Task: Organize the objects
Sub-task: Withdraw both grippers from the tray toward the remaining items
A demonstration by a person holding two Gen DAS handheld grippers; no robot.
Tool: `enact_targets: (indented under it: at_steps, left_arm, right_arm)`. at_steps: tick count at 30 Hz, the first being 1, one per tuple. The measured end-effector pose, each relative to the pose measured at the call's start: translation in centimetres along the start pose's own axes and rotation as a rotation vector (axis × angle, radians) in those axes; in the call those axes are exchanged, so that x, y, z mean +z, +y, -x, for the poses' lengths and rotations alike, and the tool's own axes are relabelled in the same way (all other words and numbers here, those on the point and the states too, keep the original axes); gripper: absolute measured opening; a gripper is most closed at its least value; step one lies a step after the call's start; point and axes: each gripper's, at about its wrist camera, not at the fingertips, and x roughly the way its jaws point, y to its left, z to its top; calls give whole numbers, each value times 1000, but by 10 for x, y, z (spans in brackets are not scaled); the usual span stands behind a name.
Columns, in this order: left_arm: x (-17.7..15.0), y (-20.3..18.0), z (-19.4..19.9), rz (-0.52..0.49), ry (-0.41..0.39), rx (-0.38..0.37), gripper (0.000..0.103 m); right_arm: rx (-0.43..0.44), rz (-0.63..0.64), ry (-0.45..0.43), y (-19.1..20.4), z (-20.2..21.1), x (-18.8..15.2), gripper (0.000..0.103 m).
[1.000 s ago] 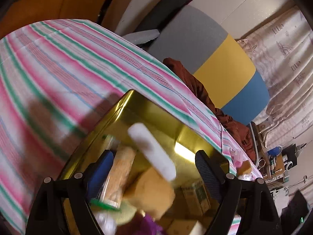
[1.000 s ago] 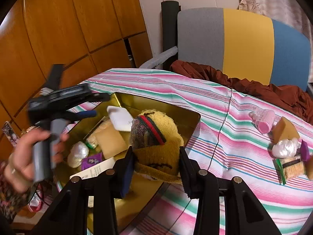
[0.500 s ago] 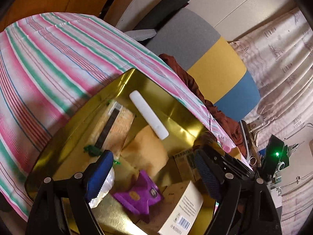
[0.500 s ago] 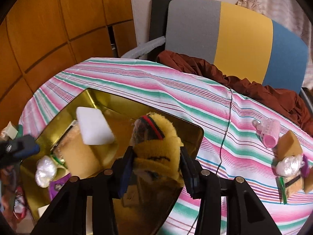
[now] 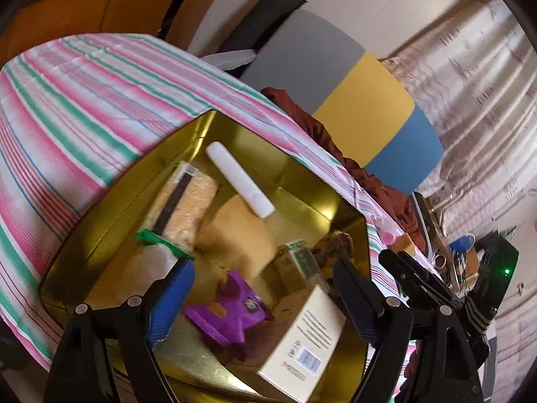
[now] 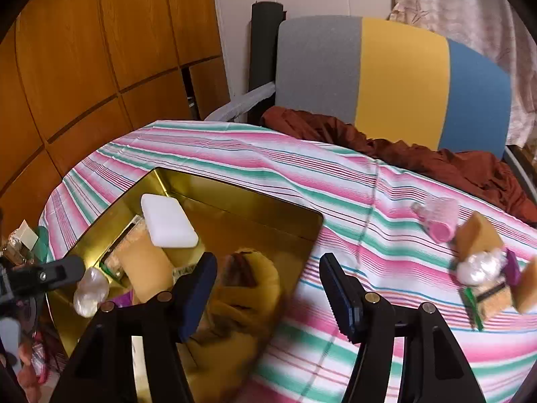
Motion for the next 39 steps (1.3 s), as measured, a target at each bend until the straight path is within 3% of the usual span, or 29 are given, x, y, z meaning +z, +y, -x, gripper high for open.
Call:
enact_targets:
  at_steps: [8,17,24,28,39]
  left_arm:
    - [-16,-45,4,-127,18,-49,86]
    - [-43,-91,-5,-254,78,-95,86]
    - [-63,-117,-10,-326,121,-113,86]
    - [-72,-127,-12,-355,137,-124,86]
    - [-83,-137,-13,-388,162,-113,86]
  right_arm:
    - [-30,-41,19,-35,25,-28,67]
    - [-139,-150,80,-102,33,-62,67]
    - [-272,-320,92,-165,40,-78,67]
    - [-344,-483,92,-211,40,-81,71]
    - [-424,-740,107,-284,12,-59,71]
